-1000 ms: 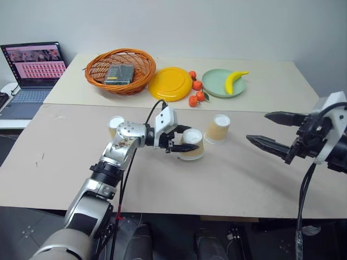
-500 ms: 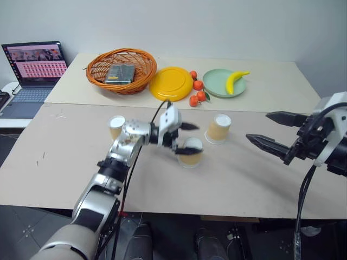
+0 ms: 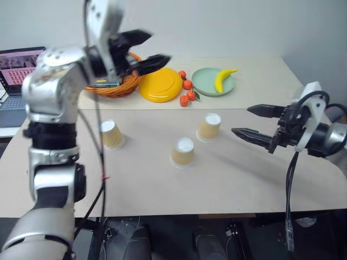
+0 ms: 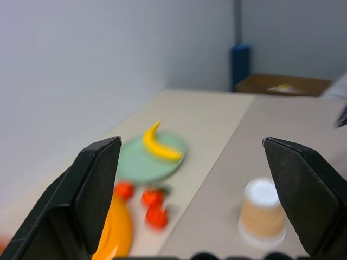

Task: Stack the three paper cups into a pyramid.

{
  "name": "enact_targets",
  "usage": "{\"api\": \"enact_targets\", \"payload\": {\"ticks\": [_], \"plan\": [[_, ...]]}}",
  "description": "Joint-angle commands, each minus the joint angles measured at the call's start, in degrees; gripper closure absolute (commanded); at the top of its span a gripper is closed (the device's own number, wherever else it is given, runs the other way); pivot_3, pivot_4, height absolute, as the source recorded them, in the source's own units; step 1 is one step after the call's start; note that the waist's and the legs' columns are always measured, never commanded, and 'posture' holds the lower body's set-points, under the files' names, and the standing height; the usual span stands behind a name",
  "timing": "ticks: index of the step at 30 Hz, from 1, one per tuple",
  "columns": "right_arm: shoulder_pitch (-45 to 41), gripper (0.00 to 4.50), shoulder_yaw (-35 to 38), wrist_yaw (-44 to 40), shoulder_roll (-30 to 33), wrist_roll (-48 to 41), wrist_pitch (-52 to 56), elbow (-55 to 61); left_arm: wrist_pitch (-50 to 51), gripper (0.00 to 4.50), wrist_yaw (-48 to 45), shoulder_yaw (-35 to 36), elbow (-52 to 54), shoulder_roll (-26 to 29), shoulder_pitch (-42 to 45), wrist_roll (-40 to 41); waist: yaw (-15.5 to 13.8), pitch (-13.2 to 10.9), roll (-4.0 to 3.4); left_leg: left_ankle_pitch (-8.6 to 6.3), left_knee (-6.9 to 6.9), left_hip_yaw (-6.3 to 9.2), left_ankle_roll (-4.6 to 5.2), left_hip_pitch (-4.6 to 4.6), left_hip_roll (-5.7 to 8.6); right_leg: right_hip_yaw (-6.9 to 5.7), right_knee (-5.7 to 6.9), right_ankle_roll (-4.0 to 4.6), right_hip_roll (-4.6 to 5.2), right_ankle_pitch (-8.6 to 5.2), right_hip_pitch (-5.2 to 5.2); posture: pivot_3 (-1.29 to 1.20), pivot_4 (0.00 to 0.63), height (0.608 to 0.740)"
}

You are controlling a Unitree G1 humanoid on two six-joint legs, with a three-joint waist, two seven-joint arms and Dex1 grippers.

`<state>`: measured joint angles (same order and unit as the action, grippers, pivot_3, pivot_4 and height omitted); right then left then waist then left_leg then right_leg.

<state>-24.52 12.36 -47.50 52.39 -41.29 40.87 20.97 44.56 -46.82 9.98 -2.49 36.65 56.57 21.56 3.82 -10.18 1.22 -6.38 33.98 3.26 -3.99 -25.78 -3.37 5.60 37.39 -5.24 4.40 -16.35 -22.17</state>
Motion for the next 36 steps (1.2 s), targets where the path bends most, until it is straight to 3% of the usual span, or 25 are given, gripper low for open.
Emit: {"api": "enact_targets", "payload": {"ticks": [1,5,13,26,36], "plan": [[-4.25,0.00,-2.88,-3.91,-0.97,2.53,-4.51,-3.80,0.87,0.05,5.94,8.40,10.37,3.46,-7.92,0.21,-0.01,-0.03,0.05,0.00,0.02,-0.01,0.00,-0.02,0.00,0.00,-0.01,0.02,0.00,0.01,-0.01,0.00,0.150,0.732],[-9.07,0.00,-7.18,-9.05,-1.82,6.39,-8.24,-10.57,-0.70,0.05,13.44,15.81,18.18,0.54,-22.42,0.09,-0.86,-0.03,0.05,0.00,-0.02,-0.01,-0.01,-0.02,-0.01,-0.03,-0.04,0.16,0.02,0.09,-0.03,0.00,0.150,0.732],[-14.62,0.00,-9.60,-12.41,-3.73,9.48,-9.84,-15.62,-8.28,0.05,18.03,15.56,22.61,-7.22,-38.06,0.49,-2.73,-0.03,0.11,0.01,0.05,0.00,-0.03,-0.05,-0.04,-0.08,-0.07,0.22,-0.01,0.13,-0.03,0.00,0.150,0.732],[-14.50,0.00,-8.47,-9.89,-3.46,8.69,-5.30,-11.09,-19.80,0.05,18.12,8.70,16.35,-10.83,-43.74,-1.77,-2.90,-0.03,0.11,0.01,0.03,-0.05,-0.03,-0.05,-0.04,-0.05,-0.12,0.25,-0.01,0.14,-0.03,0.00,0.150,0.732],[-11.21,0.00,-4.44,-8.63,-1.06,7.01,-1.77,-6.78,-26.05,0.05,18.74,4.63,3.92,-10.84,-36.96,-4.71,-3.16,-0.03,0.12,0.01,0.03,-0.03,-0.03,-0.06,-0.02,-0.07,-0.14,0.25,0.00,0.14,-0.02,0.00,0.150,0.732]]}}
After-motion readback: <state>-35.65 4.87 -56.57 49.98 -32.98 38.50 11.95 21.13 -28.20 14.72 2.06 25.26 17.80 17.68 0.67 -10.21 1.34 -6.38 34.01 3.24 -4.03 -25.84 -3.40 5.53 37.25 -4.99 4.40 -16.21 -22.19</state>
